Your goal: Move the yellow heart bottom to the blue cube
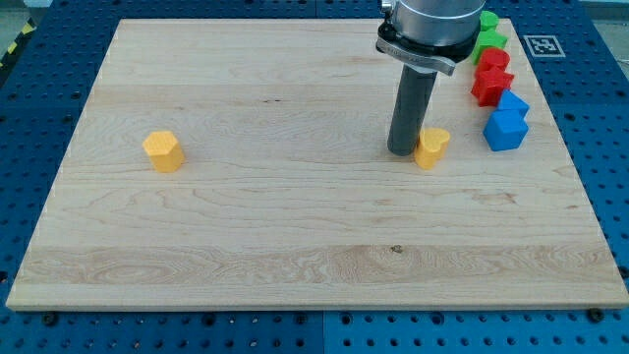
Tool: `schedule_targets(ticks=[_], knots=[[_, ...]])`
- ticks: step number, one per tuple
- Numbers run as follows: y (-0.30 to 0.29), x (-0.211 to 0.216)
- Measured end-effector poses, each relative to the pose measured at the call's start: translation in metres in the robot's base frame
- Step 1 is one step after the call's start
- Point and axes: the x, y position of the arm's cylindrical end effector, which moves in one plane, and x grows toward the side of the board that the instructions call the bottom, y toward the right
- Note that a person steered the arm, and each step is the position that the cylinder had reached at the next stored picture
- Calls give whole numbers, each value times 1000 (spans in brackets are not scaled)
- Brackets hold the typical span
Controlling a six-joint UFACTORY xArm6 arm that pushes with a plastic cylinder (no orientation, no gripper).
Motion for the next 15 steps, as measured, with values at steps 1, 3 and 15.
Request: schedule_targets(ticks=[1, 3, 15], knots=[[13, 8], [1, -2], [87, 33]])
